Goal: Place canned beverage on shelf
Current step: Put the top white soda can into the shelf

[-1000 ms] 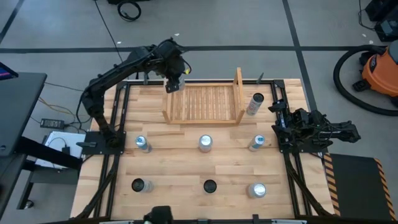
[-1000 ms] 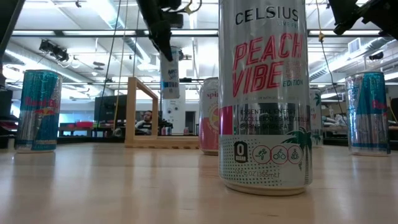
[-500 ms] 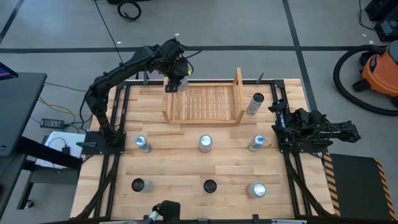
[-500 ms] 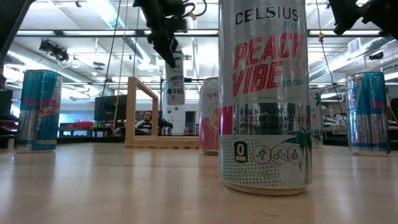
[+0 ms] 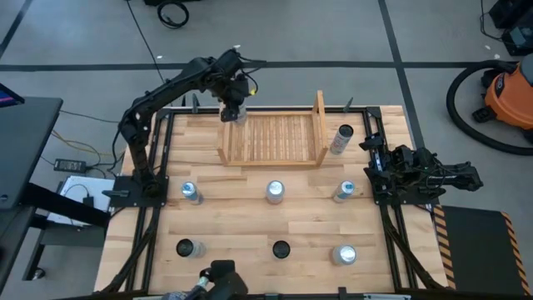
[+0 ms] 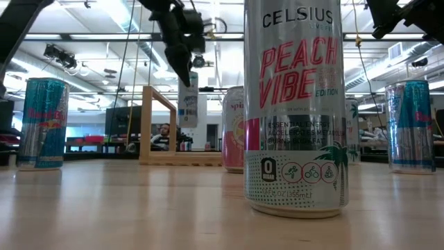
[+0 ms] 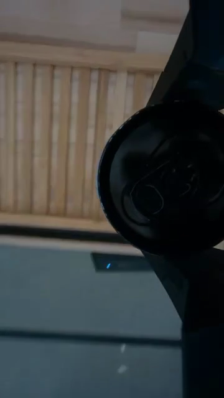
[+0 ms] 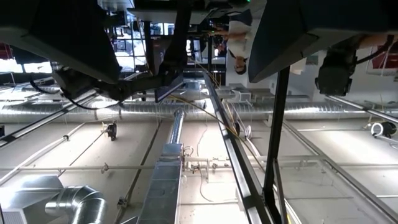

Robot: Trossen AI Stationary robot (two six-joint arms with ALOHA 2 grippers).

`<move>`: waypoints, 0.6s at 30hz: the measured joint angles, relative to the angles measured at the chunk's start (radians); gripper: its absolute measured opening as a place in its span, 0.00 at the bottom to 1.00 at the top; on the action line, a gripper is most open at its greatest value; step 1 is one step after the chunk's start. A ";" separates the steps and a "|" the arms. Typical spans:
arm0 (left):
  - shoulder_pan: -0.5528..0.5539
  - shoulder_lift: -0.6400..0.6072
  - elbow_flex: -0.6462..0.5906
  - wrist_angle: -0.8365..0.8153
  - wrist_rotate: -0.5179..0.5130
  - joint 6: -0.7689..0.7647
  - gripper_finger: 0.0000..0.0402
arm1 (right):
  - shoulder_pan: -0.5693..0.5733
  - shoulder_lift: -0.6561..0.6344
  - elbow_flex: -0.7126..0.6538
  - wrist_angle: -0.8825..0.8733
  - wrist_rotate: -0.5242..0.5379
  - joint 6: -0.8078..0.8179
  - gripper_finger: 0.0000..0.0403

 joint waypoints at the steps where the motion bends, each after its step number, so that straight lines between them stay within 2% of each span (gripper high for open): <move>1: 0.000 0.012 0.000 0.001 0.002 -0.001 0.67 | 0.000 0.000 0.000 0.000 0.000 0.000 0.91; 7: 0.007 0.067 -0.001 0.007 0.013 -0.002 0.67 | 0.000 0.000 0.000 0.000 0.000 0.000 0.91; 13: 0.040 0.109 0.000 0.018 0.101 -0.028 0.67 | 0.000 0.000 0.000 0.000 0.000 0.000 0.91; 18: 0.049 0.136 -0.002 0.045 0.101 -0.073 0.67 | 0.000 0.000 0.000 0.000 0.000 0.000 0.91</move>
